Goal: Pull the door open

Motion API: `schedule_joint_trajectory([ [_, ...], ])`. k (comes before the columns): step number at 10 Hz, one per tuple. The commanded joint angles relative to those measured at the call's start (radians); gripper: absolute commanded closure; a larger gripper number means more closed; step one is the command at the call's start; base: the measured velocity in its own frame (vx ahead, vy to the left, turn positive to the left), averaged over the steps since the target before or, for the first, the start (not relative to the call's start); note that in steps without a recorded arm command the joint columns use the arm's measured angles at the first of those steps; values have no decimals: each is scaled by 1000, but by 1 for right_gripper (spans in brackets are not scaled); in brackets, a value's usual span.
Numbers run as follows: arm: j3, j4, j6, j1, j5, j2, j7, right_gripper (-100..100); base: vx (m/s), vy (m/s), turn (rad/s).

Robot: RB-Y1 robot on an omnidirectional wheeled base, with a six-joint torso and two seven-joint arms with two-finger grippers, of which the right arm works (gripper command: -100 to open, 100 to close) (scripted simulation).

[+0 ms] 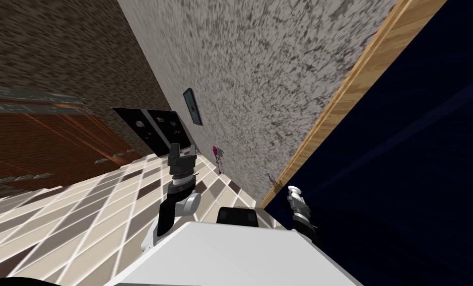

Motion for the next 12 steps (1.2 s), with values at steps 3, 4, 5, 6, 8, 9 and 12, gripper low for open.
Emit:
schedule_joint_trajectory([
  [3, 17, -10, -1, 6, 9, -8, -10, 100, -41, 0, 15],
  [4, 27, -15, -2, 9, 15, -13, -16, 100, -182, -5, 59],
  [5, 32, -18, -2, 11, 18, -15, -19, 100, -194, 10, 50],
  [6, 44, -25, -3, 15, 24, -21, -26, 100, -202, 8, 51],
  [8, 68, -39, -5, 23, 37, -33, -40, 100, -193, 11, 48],
  [9, 80, -46, -6, 27, 44, -39, -47, 100, -195, 38, 42],
  [12, 115, -66, -9, 39, 63, -56, -67, 100, -229, 11, 52],
])
